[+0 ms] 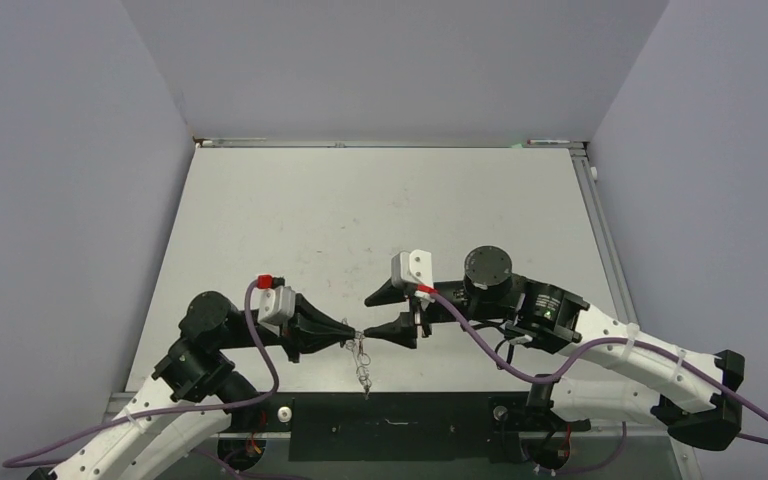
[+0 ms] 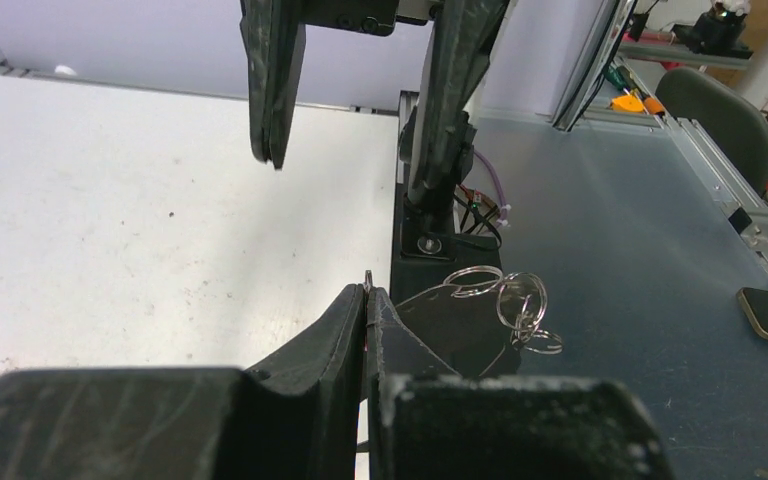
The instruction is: Put the keys on the keyring
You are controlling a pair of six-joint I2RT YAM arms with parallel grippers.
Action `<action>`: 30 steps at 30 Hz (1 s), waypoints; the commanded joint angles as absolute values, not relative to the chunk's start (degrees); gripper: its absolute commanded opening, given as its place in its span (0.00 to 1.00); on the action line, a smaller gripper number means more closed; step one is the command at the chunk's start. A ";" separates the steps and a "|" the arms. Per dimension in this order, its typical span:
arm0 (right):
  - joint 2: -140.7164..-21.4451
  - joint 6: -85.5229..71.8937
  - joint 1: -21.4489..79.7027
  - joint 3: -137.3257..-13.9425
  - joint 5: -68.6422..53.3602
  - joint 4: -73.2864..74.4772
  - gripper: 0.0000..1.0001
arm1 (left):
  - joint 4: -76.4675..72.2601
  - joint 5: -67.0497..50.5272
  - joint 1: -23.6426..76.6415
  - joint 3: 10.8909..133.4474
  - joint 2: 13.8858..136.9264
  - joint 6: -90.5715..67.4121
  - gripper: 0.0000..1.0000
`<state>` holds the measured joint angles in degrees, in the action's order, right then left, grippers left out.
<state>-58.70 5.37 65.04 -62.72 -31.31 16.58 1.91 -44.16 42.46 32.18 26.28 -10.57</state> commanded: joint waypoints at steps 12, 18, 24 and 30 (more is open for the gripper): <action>-55.16 -4.97 65.56 -54.52 -34.73 -2.92 0.27 | -17.46 -49.00 38.91 27.55 18.59 -19.80 0.00; -55.15 -7.14 66.19 -53.96 -36.22 -4.34 0.25 | -18.07 -48.91 38.06 27.00 18.12 -20.38 0.00; -55.93 -8.46 67.05 -54.24 -36.02 -4.14 0.26 | -18.36 -48.96 37.90 26.90 17.91 -20.65 0.00; -57.65 -8.12 68.01 -54.22 -32.86 -2.72 0.21 | -18.45 -49.04 37.78 26.81 17.78 -20.83 0.00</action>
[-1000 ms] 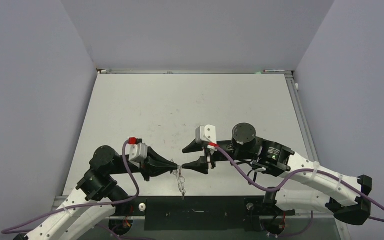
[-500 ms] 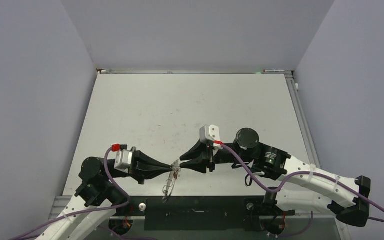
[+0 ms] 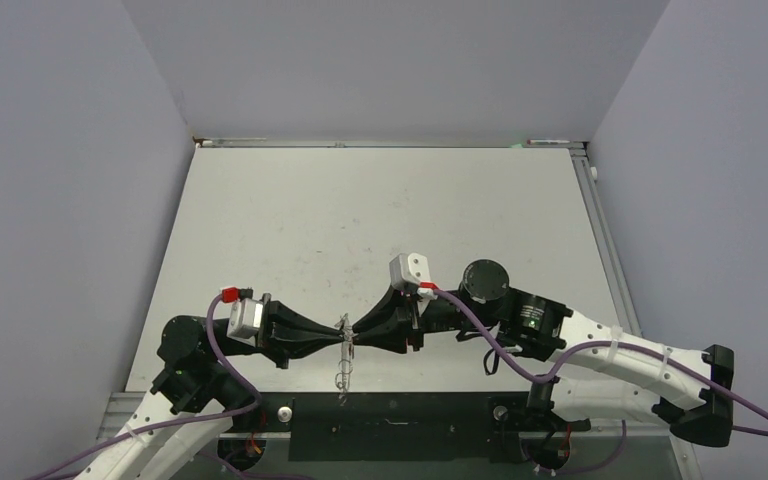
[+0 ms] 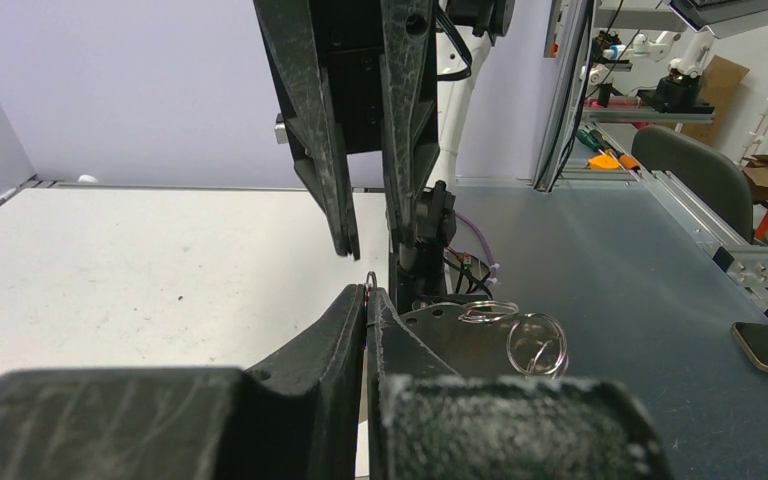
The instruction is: Put the keys on the keyring
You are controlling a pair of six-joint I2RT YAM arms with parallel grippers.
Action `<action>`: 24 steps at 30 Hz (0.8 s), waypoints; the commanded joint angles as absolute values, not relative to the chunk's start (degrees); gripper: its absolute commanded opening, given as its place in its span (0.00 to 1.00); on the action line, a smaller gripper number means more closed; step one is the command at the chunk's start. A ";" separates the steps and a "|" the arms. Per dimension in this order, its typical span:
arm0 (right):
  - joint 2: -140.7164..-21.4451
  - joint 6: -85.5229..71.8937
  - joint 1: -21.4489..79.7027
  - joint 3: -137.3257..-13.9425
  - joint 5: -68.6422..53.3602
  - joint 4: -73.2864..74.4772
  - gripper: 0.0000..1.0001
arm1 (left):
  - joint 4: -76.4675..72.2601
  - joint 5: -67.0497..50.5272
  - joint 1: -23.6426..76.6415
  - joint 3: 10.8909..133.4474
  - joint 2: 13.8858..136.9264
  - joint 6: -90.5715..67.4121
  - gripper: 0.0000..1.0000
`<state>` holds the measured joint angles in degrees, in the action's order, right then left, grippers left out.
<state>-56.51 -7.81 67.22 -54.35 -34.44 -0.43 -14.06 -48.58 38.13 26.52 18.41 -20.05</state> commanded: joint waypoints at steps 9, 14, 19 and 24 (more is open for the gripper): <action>-58.98 -7.29 69.07 -54.71 -31.11 -1.93 0.14 | -18.51 -48.95 37.79 26.63 17.54 -21.01 0.00; -59.06 -7.18 69.75 -54.64 -30.62 -1.60 0.09 | -18.46 -48.93 37.71 26.63 17.40 -21.01 0.00; -58.54 -7.27 70.16 -54.03 -29.28 -1.49 0.05 | -18.40 -48.73 37.70 26.55 16.89 -21.01 0.00; -57.71 -8.23 70.40 -52.48 -28.42 -2.19 0.05 | -18.45 -47.96 37.51 26.54 16.04 -20.83 0.00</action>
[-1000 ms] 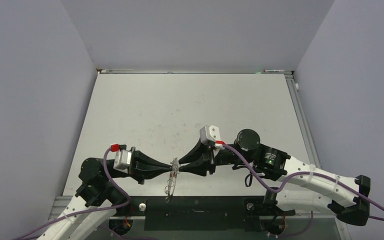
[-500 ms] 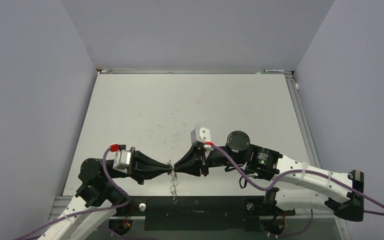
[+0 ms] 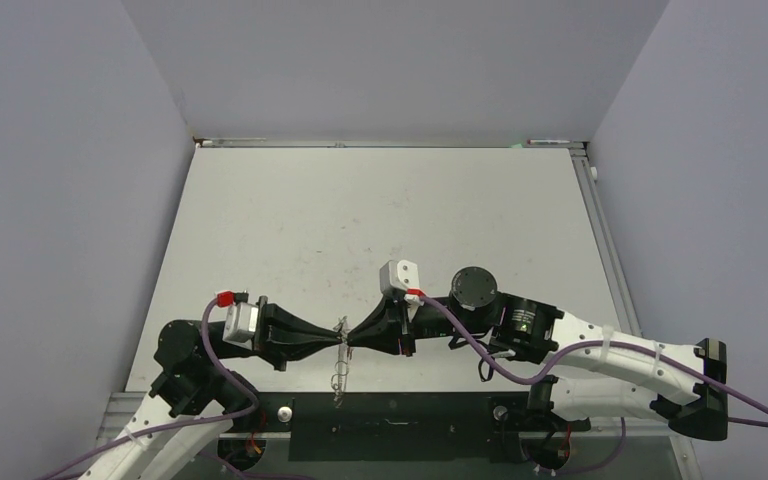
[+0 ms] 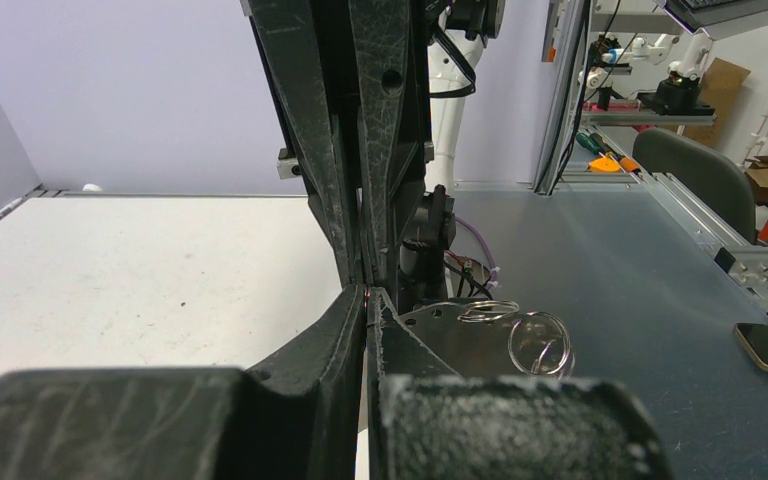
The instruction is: Put the keys on the keyring
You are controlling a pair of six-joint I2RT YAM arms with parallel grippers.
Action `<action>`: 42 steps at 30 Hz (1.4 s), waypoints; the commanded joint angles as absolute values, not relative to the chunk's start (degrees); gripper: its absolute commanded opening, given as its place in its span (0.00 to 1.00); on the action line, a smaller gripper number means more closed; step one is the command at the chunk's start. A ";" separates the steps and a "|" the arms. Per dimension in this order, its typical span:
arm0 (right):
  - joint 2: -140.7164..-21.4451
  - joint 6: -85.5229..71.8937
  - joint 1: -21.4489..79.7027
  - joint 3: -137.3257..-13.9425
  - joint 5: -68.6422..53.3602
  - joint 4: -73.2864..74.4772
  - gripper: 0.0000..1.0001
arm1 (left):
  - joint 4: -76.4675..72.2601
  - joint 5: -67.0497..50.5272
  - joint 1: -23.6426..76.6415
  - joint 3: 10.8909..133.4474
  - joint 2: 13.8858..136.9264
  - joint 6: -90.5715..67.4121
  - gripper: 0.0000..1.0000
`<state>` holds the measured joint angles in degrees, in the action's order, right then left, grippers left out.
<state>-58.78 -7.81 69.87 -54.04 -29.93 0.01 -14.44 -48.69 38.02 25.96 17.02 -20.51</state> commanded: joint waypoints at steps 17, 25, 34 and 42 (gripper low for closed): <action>-56.96 -8.50 70.75 -51.02 -27.80 -6.26 0.27 | -19.77 -48.25 37.00 26.19 16.27 -21.79 0.00; -57.93 -7.83 70.74 -51.67 -28.02 -7.68 0.33 | -19.85 -48.34 36.91 26.19 16.11 -21.88 0.00; -59.87 -7.64 70.87 -52.68 -28.58 -8.61 0.27 | -19.65 -48.09 36.91 26.08 15.84 -21.87 0.00; -60.82 -7.49 71.94 -53.50 -28.74 -9.02 0.21 | -19.15 -47.81 36.91 26.19 15.65 -21.70 0.00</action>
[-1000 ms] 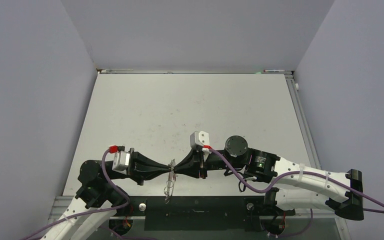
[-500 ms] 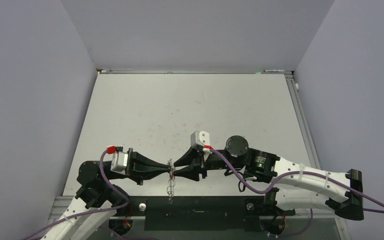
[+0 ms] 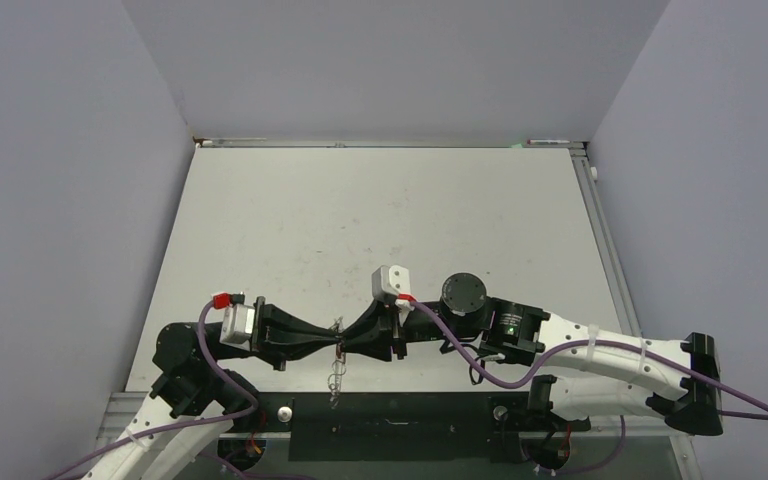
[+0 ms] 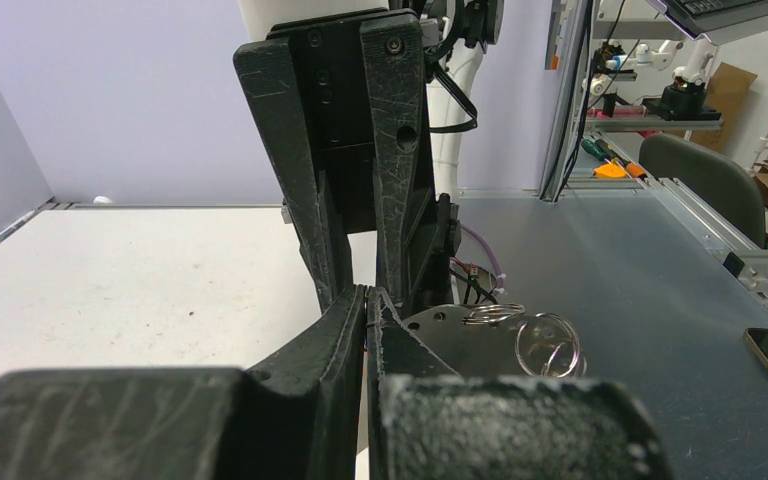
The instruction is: Put the keys on the keyring
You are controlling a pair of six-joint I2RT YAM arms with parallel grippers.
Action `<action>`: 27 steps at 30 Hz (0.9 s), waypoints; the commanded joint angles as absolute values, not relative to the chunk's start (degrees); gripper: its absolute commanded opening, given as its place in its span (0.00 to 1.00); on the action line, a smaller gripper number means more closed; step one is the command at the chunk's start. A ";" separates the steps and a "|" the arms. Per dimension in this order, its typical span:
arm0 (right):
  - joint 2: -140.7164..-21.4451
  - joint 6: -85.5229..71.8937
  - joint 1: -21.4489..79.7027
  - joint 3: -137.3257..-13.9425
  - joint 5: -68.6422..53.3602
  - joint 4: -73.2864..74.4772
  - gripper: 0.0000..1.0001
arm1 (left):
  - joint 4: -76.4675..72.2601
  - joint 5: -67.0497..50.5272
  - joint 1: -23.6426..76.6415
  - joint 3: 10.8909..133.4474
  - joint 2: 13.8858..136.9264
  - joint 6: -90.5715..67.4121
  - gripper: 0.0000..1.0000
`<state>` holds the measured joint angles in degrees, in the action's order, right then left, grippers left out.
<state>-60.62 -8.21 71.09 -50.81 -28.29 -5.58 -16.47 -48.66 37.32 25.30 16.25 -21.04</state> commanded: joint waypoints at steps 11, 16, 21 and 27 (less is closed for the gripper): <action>-60.82 -6.79 72.42 -54.05 -27.61 -8.62 0.23 | -18.64 -47.49 36.83 26.19 15.29 -21.42 0.00; -61.15 -6.75 72.49 -54.14 -27.54 -8.85 0.19 | -18.68 -47.59 36.83 26.19 15.29 -21.40 0.00; -61.60 -6.58 72.65 -54.36 -27.60 -9.06 0.11 | -18.54 -47.49 36.83 26.19 15.29 -21.36 0.00; -61.74 -5.54 72.81 -55.06 -26.17 -7.76 0.05 | -18.05 -47.33 36.83 26.19 15.38 -20.88 0.00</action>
